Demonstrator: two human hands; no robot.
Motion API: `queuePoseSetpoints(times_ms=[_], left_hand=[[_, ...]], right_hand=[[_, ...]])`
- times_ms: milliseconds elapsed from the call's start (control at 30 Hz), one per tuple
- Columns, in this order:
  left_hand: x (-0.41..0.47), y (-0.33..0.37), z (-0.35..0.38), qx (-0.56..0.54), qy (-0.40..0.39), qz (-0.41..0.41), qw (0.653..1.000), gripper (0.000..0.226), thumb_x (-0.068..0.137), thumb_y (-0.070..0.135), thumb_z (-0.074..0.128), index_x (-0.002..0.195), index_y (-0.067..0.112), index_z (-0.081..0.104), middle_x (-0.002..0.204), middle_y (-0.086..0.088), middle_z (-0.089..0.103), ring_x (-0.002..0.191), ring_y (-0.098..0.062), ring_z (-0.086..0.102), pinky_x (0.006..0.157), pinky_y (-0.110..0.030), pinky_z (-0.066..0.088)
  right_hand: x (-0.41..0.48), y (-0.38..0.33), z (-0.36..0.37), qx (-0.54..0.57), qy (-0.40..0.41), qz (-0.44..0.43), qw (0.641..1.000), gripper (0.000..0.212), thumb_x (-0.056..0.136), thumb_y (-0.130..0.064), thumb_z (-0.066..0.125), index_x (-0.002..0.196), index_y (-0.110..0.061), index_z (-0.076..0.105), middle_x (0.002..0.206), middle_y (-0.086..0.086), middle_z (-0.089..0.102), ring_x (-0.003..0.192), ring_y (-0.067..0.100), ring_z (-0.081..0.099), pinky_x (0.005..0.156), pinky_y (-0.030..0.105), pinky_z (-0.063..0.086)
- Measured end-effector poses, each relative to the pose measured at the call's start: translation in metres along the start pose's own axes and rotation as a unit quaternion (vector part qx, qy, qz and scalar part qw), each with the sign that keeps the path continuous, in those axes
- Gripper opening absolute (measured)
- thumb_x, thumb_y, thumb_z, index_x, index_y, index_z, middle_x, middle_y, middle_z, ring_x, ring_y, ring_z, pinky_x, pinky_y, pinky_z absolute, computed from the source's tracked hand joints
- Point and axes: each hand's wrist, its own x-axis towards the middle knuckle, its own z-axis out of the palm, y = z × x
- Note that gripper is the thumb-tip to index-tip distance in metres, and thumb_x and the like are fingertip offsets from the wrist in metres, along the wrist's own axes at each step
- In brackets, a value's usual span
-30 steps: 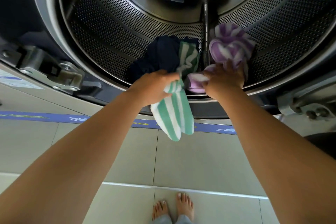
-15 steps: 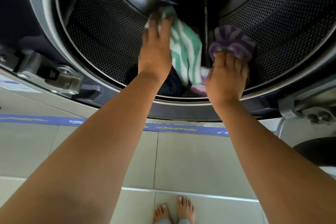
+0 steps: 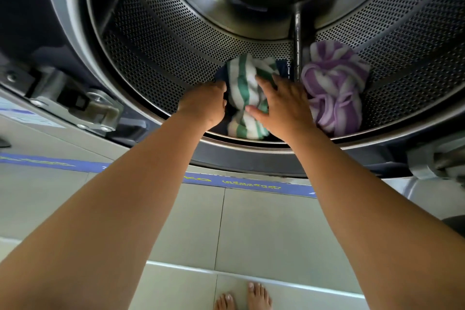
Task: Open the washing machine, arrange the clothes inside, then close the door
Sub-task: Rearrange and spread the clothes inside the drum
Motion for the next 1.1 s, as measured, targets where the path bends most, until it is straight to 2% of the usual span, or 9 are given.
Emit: queuePoseSetpoints(times_ms=[100,200,300,433,600,700,867,967,1100], left_hand=[[0.0,-0.003,0.003,0.06,-0.048,-0.004,0.997,0.07,0.089,0.039,0.06,0.145,0.013,0.028,0.148,-0.012,0.037,0.134,-0.034,0.038,0.107,-0.048,0.037],[0.003,-0.003,0.013,0.097,-0.066,-0.008,0.993,0.091,0.084,0.049,0.062,0.151,0.013,0.012,0.157,-0.009,0.02,0.141,-0.032,0.027,0.112,-0.05,0.029],[0.012,-0.003,0.025,0.104,-0.092,-0.024,0.99,0.104,0.08,0.055,0.064,0.152,0.014,0.003,0.161,-0.008,0.01,0.145,-0.033,0.018,0.116,-0.053,0.022],[0.021,0.002,0.029,0.096,-0.115,-0.033,0.988,0.114,0.073,0.058,0.07,0.153,0.019,-0.002,0.162,-0.005,0.001,0.147,-0.032,0.011,0.115,-0.058,0.02],[0.03,0.015,0.038,0.084,-0.156,-0.019,0.984,0.097,0.085,0.043,0.065,0.15,0.037,-0.007,0.161,-0.001,-0.019,0.148,-0.033,-0.005,0.112,-0.063,0.02],[0.035,0.015,0.047,0.073,-0.206,-0.012,0.976,0.07,0.093,0.033,0.052,0.149,0.041,0.01,0.162,-0.001,-0.009,0.148,-0.034,-0.002,0.113,-0.063,0.017],[0.034,0.006,0.047,0.132,-0.207,-0.057,0.968,0.046,0.096,0.023,0.042,0.142,0.023,0.042,0.15,-0.007,0.037,0.137,-0.033,0.037,0.107,-0.047,0.039],[0.031,0.004,0.031,0.237,-0.203,-0.114,0.943,0.04,0.094,0.024,0.044,0.132,0.017,0.054,0.138,-0.002,0.053,0.129,-0.027,0.048,0.098,-0.04,0.043],[0.033,-0.015,0.005,0.299,-0.191,-0.198,0.914,0.035,0.094,0.025,0.044,0.125,0.017,0.058,0.129,-0.001,0.059,0.119,-0.025,0.054,0.078,-0.036,0.043]], right_hand=[[0.01,-0.005,0.005,-0.042,-0.105,-0.059,0.992,0.093,0.076,-0.071,0.057,0.151,-0.045,0.007,0.163,0.004,0.0,0.148,0.031,0.006,0.114,0.06,0.008],[0.019,-0.001,0.015,-0.132,-0.145,-0.097,0.976,0.091,0.079,-0.058,0.064,0.15,-0.048,0.007,0.162,-0.003,-0.013,0.149,0.029,-0.002,0.114,0.062,0.005],[0.028,0.011,0.018,-0.221,-0.185,-0.072,0.955,0.072,0.087,-0.043,0.058,0.149,-0.043,0.021,0.163,-0.008,0.0,0.148,0.024,0.0,0.117,0.057,0.0],[0.029,0.019,0.021,-0.247,-0.165,0.005,0.955,0.062,0.086,-0.054,0.052,0.143,-0.033,0.04,0.15,-0.011,0.036,0.138,0.021,0.019,0.116,0.053,0.004],[0.024,0.017,0.021,-0.233,-0.11,0.032,0.966,0.074,0.08,-0.057,0.059,0.143,-0.022,0.041,0.15,-0.003,0.032,0.136,0.025,0.022,0.115,0.051,0.011],[0.023,0.015,0.024,-0.228,-0.067,-0.005,0.971,0.091,0.078,-0.051,0.066,0.15,-0.018,0.021,0.16,0.001,0.007,0.146,0.025,0.005,0.117,0.053,0.006],[0.027,0.01,0.019,-0.219,-0.09,-0.096,0.967,0.099,0.087,-0.036,0.061,0.152,-0.031,-0.013,0.161,-0.004,-0.019,0.149,0.025,-0.014,0.118,0.055,-0.006],[0.03,0.007,0.02,-0.247,-0.149,-0.087,0.953,0.079,0.091,-0.036,0.051,0.154,-0.033,0.004,0.163,-0.005,-0.008,0.148,0.024,-0.015,0.117,0.055,-0.012],[0.032,0.001,0.024,-0.32,-0.134,0.012,0.938,0.06,0.092,-0.043,0.044,0.147,-0.023,0.036,0.153,-0.001,0.031,0.145,0.026,0.007,0.116,0.058,-0.006]])
